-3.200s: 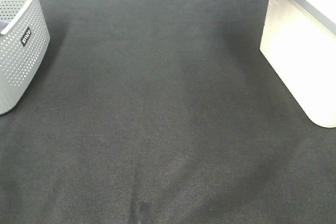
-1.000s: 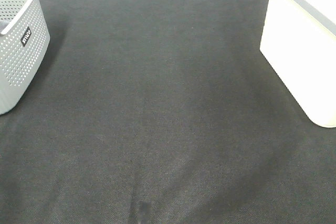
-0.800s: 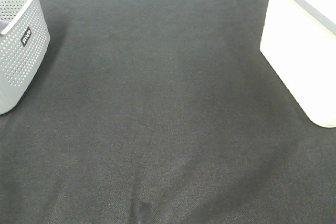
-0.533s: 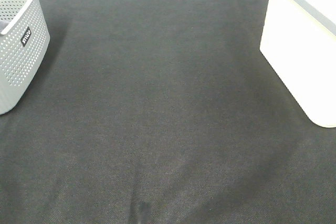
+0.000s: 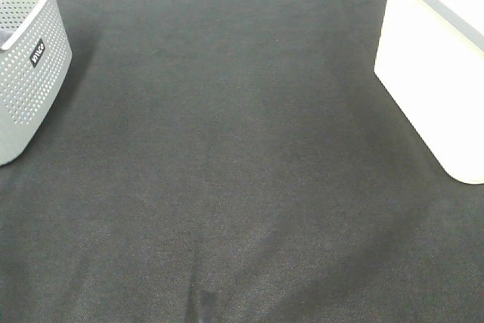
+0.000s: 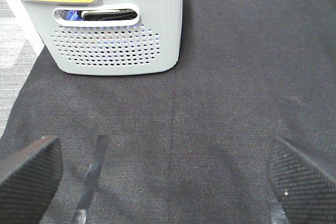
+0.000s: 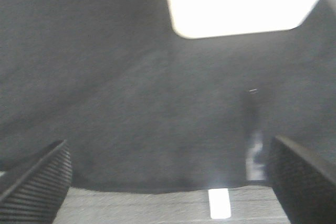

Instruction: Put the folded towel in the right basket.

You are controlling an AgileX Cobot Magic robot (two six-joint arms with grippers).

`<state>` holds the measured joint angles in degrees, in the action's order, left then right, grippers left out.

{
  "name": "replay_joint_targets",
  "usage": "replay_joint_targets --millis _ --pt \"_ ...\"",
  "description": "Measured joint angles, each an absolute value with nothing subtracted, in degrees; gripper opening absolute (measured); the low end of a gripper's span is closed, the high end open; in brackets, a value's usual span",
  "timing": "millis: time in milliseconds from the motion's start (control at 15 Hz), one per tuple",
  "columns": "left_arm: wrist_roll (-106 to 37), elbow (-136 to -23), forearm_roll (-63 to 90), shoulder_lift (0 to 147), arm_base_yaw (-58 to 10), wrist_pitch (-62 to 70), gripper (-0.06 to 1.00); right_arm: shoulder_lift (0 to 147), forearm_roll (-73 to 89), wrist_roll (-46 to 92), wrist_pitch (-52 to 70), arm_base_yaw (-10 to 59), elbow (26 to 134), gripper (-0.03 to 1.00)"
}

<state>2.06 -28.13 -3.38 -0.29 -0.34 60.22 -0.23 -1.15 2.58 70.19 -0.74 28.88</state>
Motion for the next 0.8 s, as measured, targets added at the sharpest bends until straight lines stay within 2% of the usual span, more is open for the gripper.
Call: replay_joint_targets --millis 200,800 --pt "2.1 -28.1 -3.4 -0.3 -0.3 60.2 0.99 -0.2 1.1 2.6 64.8 -0.7 26.6 0.96" --pt "2.1 -28.1 -3.4 -0.3 -0.3 60.2 0.99 -0.2 1.2 2.8 63.9 -0.7 26.4 0.96"
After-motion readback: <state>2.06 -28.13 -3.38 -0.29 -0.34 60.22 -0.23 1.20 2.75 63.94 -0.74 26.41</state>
